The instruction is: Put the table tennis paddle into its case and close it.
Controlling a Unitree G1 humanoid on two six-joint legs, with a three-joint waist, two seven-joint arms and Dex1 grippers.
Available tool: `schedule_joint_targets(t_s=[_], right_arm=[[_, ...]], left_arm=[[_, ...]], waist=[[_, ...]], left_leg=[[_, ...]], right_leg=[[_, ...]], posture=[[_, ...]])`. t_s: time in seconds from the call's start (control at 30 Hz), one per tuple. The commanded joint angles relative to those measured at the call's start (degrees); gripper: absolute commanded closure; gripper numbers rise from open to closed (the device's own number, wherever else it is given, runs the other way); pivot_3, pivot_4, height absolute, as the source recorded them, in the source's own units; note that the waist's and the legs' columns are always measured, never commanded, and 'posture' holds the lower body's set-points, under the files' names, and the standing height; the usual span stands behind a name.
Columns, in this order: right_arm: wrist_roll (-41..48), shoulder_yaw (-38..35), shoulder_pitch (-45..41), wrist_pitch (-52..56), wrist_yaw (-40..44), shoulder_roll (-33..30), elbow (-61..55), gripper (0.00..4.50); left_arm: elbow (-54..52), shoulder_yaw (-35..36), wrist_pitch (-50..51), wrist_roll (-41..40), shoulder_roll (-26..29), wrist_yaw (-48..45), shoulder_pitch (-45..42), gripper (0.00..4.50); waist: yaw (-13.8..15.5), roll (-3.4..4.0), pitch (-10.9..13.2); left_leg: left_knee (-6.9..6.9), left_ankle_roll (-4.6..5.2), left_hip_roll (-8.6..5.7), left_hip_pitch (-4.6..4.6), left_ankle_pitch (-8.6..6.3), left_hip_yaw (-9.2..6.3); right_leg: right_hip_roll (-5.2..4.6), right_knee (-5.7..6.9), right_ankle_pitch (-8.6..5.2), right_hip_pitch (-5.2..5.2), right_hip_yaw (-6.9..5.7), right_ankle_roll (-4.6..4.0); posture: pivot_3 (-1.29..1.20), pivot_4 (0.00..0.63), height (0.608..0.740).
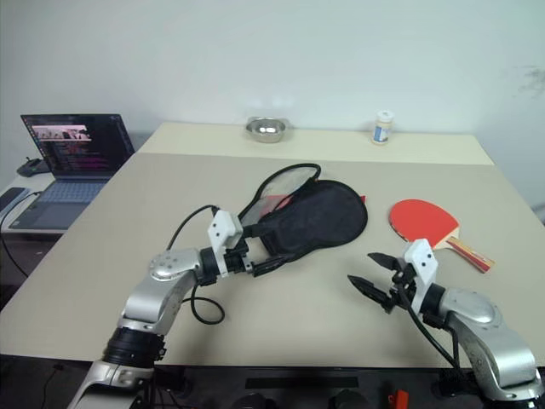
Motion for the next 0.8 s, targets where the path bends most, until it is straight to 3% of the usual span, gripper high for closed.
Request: schedule_joint_targets(t_s=[0.03,0.2,0.4,0.8], right_arm=[[1.50,-2.93,0.07,0.95,-0.42,-1.62,-3.61,0.67],[1.87,-5.48,0.93,1.27,-1.88,-1.85,-4.72,0.67],[7.00,-8.87,-0.86,4.92,-4.48,-1.56,-8.28,0.67],[27.49,-13.33,-2.73,17.68,-6.03,-12.32,-21.31,0.67]], left_arm=[[0.54,0.06,-2.01,-0.20,-0.43,-0.27,-1.41,0.00],[5.84,1.30,-3.29,-1.92,-3.02,-0.50,-6.50,0.00],[12.98,-1.33,-8.95,0.54,-1.80,-8.19,-11.18,0.00],[40.98,-5.65,-21.51,8.37,-3.46,-18.04,-25.19,0.00]], waist=[[-0.01,0.00,0.00],[0.05,-0.01,0.01],[-0.06,-0.01,0.00],[0.08,-0.11,0.11]], left_leg=[[0.01,0.00,0.00,0.00,0.00,0.01],[0.07,0.01,-0.03,0.04,0.00,-0.01],[0.00,0.00,-0.06,0.03,0.00,0.00],[0.00,0.02,-0.12,-0.11,-0.01,-0.11]], right_leg=[[0.00,0.00,0.00,0.00,0.00,0.00],[-0.01,0.01,0.01,0.08,-0.06,0.02],[0.07,-0.06,0.00,0.08,-0.06,0.02],[0.08,-0.23,0.00,0.10,-0.15,0.02]], posture=[[0.00,0.150,0.740],[0.00,0.150,0.740],[0.00,0.150,0.740],[0.00,0.150,0.740]])
